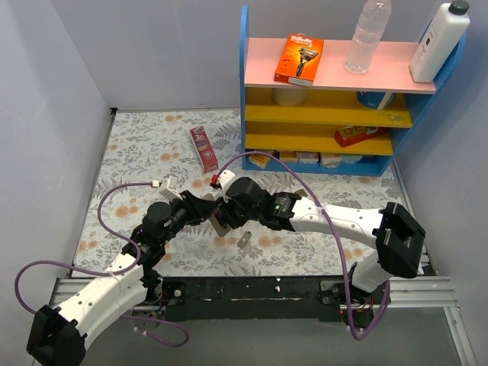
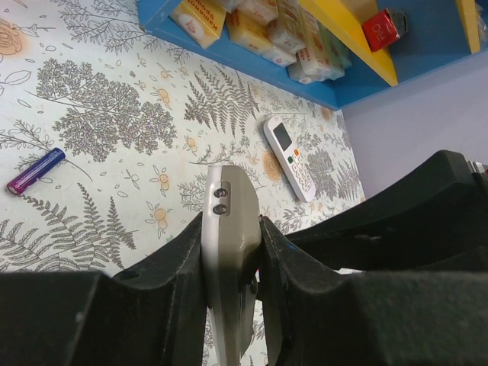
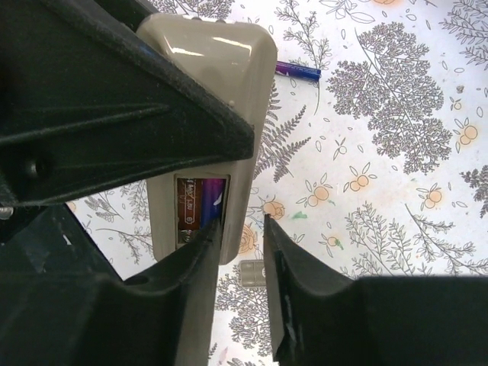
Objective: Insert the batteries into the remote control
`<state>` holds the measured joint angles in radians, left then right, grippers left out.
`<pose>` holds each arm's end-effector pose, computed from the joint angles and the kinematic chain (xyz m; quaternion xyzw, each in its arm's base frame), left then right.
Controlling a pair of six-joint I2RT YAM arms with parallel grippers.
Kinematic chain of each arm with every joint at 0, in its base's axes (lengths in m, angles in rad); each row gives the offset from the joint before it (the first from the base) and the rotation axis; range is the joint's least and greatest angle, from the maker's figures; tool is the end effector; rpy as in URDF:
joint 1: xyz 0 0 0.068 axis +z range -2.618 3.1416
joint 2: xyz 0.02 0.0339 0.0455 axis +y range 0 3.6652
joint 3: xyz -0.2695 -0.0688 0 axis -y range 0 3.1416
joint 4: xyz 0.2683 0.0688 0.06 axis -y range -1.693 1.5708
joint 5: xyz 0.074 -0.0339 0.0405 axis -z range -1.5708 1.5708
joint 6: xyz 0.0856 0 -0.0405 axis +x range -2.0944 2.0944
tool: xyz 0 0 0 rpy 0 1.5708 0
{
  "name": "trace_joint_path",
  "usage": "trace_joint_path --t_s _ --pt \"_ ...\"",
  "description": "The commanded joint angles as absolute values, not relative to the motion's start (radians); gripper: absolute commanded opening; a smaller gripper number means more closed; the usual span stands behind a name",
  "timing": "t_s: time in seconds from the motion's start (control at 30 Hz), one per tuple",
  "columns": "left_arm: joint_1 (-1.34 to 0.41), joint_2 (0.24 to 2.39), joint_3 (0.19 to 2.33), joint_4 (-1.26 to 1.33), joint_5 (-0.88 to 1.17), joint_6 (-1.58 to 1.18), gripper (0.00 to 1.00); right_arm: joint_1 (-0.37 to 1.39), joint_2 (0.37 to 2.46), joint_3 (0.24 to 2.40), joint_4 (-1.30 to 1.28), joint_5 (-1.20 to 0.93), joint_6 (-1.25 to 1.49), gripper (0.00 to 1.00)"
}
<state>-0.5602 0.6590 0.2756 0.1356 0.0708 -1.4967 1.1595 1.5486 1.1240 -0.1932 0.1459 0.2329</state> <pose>0.1939 -0.1288 0.1947 -0.3365 0.7135 -0.5402 0.2929 0.1764 0.3732 0.2352 -0.3662 0.8078 0.2437 0.3925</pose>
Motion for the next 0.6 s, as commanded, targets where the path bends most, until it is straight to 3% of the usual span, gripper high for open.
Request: trace_joint_path --t_s 0.0,0.17,0.37,0.57 --pt "-0.566 0.635 0.314 0.144 0.017 -1.508 0.0 1.151 1.551 1.184 -0.181 0.092 0.192 0.41" --pt "-0.555 0.653 0.319 0.006 -0.103 -1.519 0.0 1.098 1.531 1.215 -0.172 -0.001 0.129 0.55" --pt "-0.554 0.562 0.344 -0.216 -0.25 -1.565 0.0 0.993 1.572 1.229 -0.157 -0.159 -0.062 0.55" --pt "-0.552 0.41 0.38 -0.342 -0.285 -1.565 0.0 0.959 1.761 1.376 -0.201 -0.156 -0.167 0.58"
